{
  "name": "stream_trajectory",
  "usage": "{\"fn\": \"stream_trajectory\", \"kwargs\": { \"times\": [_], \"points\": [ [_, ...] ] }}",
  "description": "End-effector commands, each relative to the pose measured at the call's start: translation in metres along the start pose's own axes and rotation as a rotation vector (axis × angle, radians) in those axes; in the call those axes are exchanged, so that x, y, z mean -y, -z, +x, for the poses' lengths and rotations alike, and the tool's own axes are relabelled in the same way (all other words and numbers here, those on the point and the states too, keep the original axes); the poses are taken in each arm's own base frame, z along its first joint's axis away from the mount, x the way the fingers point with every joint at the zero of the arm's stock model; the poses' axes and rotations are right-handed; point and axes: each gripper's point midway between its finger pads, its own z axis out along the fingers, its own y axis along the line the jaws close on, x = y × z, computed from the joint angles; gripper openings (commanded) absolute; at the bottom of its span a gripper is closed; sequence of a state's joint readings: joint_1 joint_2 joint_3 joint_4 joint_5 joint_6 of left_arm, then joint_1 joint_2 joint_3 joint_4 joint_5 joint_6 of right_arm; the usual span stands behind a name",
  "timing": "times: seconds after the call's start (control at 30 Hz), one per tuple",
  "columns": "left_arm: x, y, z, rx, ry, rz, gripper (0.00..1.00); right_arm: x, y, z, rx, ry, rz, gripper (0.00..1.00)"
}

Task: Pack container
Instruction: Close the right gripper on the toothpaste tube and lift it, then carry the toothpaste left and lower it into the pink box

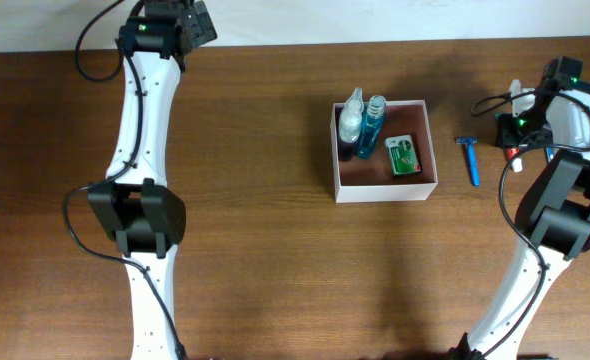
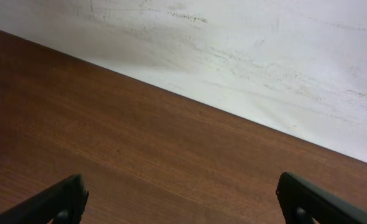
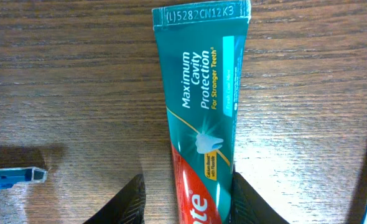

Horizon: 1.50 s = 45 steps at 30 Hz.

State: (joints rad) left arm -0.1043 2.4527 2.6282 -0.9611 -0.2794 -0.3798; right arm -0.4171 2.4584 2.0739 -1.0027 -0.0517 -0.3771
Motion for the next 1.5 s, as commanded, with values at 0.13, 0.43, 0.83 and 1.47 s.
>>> {"fn": "stream_trajectory", "kwargs": {
  "times": [0.13,0.43,0.83,1.47],
  "points": [
    [0.000,-0.001,-0.001,0.002,0.012,0.003,0.99,-0.002,-0.020,0.017,-0.075,-0.086,-0.007,0.30],
    [0.000,-0.001,-0.001,0.002,0.012,0.003,0.99,-0.001,-0.004,0.010,-0.070,-0.109,-0.005,0.19],
    [0.000,-0.001,-0.001,0.002,0.012,0.003,0.99,-0.002,0.039,-0.021,0.010,-0.102,0.000,0.11],
    [0.000,-0.001,-0.001,0.002,0.012,0.003,1.00,-0.143,0.172,-0.041,0.056,0.054,-0.119,0.11]
  ]
}}
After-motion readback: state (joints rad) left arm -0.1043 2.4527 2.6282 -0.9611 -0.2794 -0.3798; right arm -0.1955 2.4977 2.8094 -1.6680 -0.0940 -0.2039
